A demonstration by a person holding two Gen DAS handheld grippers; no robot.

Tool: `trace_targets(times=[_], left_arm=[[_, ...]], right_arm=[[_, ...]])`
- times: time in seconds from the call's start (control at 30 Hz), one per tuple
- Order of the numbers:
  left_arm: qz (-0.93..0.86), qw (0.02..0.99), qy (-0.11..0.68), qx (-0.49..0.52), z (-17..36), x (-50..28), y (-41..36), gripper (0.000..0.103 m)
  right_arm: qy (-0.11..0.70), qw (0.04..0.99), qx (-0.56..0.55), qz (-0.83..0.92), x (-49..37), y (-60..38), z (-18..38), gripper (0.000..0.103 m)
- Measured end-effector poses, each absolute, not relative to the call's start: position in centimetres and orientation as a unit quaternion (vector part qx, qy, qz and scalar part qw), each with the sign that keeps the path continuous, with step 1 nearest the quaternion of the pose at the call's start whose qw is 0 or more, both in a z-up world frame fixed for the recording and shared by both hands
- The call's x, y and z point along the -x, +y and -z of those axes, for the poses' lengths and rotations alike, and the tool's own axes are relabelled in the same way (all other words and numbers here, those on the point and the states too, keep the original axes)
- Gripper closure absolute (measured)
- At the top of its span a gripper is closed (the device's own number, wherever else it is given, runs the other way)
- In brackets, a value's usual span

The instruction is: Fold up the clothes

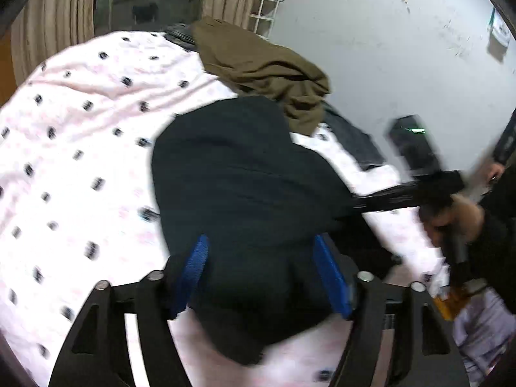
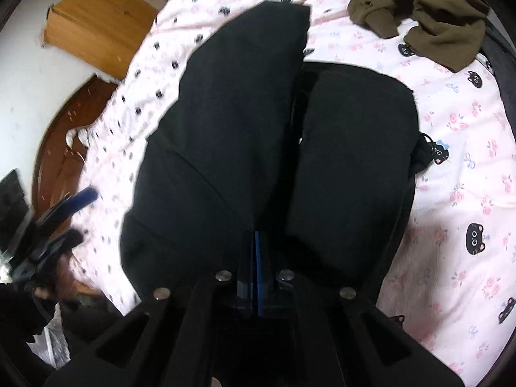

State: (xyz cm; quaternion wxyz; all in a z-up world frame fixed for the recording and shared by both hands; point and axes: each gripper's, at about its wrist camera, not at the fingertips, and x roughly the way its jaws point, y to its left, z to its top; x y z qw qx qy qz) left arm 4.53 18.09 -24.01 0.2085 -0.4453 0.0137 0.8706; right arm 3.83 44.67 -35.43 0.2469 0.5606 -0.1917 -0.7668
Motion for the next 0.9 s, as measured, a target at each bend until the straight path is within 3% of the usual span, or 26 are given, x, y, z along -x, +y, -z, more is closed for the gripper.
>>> trace_targets(times=[0.03,0.07,0.1,0.13,0.17,0.4,0.43,0.53,0.67,0.9], left_arm=[[-0.865,0.212,0.013,0.455,24.9,-2.9,18.0,0.037],[-0.856,0.220,-0.002,0.467,25.8,-1.8,17.6,0.037],[-0.847,0.229,-0.019,0.480,26.6,-1.0,17.1,0.038],[-0.836,0.239,-0.037,0.492,27.5,-0.1,16.7,0.038],[-0.831,0.247,-0.042,0.497,28.2,0.4,16.7,0.038],[-0.825,0.274,-0.004,0.493,29.5,0.4,19.2,0.038],[-0.825,0.276,-0.003,0.493,29.3,0.3,19.3,0.037],[-0.822,0.276,-0.007,0.497,29.1,0.4,19.5,0.037],[-0.818,0.288,-0.004,0.498,28.1,0.0,20.3,0.037],[-0.801,0.278,0.010,0.530,28.3,-0.1,22.6,0.037]], right_arm=[[-0.201,0.250,-0.548,0.772,-3.9,45.1,35.0,0.096],[-0.219,0.251,-0.543,0.771,-3.8,45.4,34.8,0.085],[-0.238,0.252,-0.539,0.768,-3.7,45.6,34.8,0.067],[-0.250,0.244,-0.547,0.761,-3.2,45.6,35.0,0.024],[-0.252,0.242,-0.547,0.760,-2.8,45.5,35.1,0.016],[-0.244,0.292,-0.542,0.749,-0.2,43.0,35.1,0.019],[-0.228,0.305,-0.546,0.746,-0.1,42.0,35.1,0.028],[-0.184,0.320,-0.554,0.746,-0.4,40.6,34.9,0.089],[-0.176,0.307,-0.540,0.764,-2.4,42.3,33.7,0.098],[-0.146,0.182,-0.559,0.796,-6.7,48.8,34.2,0.098]])
